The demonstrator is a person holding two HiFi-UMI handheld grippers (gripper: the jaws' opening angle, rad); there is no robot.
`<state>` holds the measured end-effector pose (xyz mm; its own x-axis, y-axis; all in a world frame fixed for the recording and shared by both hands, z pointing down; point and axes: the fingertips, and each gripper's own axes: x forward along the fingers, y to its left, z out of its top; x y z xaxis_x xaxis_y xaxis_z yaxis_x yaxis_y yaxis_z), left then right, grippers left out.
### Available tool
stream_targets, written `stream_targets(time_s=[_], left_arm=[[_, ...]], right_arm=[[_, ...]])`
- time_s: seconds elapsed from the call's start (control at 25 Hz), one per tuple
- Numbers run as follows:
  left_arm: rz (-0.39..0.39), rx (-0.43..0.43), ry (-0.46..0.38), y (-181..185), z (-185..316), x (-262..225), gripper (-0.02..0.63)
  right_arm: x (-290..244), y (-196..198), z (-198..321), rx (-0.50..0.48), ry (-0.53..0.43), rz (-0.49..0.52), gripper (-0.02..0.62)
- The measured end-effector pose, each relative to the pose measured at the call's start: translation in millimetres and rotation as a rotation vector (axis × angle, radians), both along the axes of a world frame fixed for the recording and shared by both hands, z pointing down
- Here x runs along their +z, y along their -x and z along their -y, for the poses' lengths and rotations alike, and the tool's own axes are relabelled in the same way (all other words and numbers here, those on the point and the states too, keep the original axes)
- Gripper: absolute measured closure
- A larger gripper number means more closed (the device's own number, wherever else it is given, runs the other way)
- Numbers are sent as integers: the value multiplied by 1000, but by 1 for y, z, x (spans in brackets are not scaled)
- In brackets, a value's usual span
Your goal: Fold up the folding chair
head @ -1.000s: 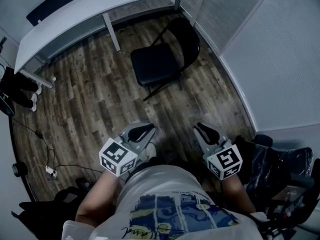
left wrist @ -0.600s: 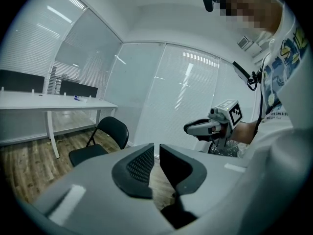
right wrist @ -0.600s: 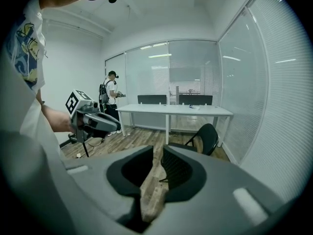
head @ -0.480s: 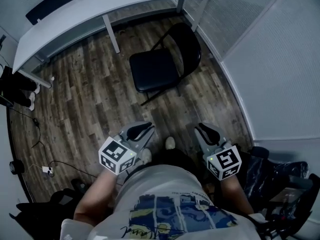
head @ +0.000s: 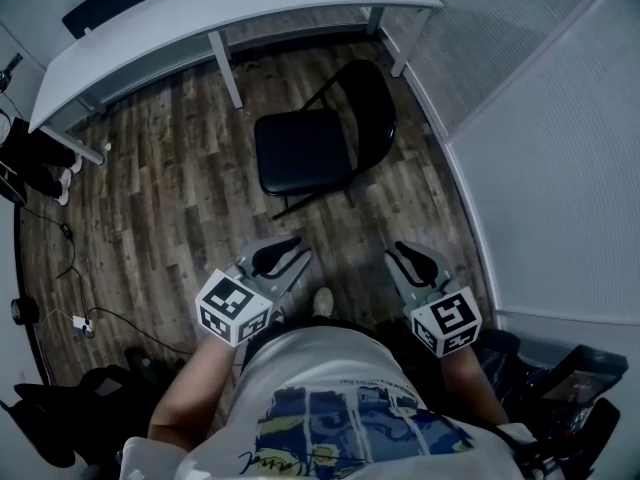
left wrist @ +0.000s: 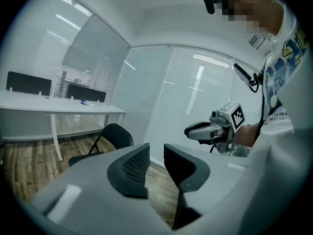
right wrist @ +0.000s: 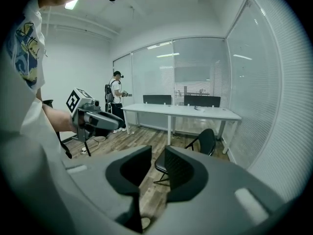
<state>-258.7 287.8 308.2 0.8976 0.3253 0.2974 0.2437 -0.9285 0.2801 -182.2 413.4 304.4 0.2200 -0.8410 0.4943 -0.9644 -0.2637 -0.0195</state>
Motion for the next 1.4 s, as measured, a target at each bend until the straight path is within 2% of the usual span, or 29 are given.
stream_targets(time_s=[0.2,0.6,1.04,1.4], left_arm=[[22,-49,-10,-16,-6,4,502],[66,-112,-30,-25,2,11,492],[57,-72,-16,-43,29,15,492],[39,-37,-2,-67,73,13,492]], right_arm=[[6,-26,-3,-45,-6,16,522],[22,-49,2,-84,-11,52,508],[23,-63,28,-50,1,42,503],[17,-81,68,-8,14,27,502]])
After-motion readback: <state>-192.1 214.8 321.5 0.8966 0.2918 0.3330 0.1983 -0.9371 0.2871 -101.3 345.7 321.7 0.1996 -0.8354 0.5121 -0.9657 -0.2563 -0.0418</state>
